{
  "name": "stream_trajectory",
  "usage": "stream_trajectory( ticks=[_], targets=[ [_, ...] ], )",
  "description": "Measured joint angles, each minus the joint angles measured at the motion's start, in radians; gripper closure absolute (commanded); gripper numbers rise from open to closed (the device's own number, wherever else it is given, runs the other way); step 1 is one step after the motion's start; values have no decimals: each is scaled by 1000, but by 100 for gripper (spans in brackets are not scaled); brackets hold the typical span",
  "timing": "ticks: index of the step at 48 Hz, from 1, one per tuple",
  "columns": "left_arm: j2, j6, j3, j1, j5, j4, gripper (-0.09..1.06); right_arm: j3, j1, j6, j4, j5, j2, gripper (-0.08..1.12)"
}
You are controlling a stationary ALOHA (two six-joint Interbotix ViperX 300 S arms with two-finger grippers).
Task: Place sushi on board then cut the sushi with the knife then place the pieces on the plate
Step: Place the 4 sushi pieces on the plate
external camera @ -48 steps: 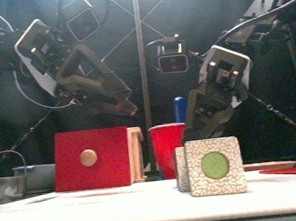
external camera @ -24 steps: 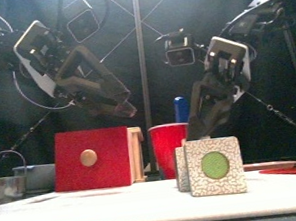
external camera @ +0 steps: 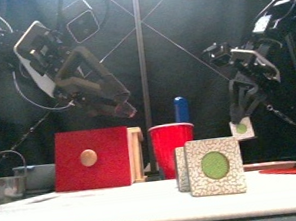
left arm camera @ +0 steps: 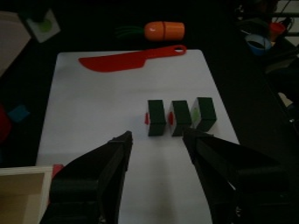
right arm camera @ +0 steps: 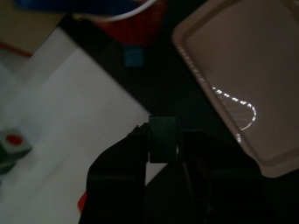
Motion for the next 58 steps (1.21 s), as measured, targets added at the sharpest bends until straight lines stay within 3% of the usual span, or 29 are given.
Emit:
stream_trajectory(
  ticks=[18, 29, 38, 51, 58],
  targets=[
    [0, 0, -2, -2, 0, 0, 11, -107, -371, 6, 74, -150, 204, 47],
    [0, 0, 2, 0, 0, 0, 11, -221, -402, 3, 114, -195, 380, 47],
    [-2, 0, 5, 0, 0, 0, 11, -275, -403, 3, 103, -196, 442, 46],
    [-2, 0, 15, -2, 0, 0, 11, -284, -403, 0, 92, -195, 448, 26],
    [-2, -2, 17, 0, 0, 0, 11, -278, -402, -6, 91, -175, 445, 22]
  ],
)
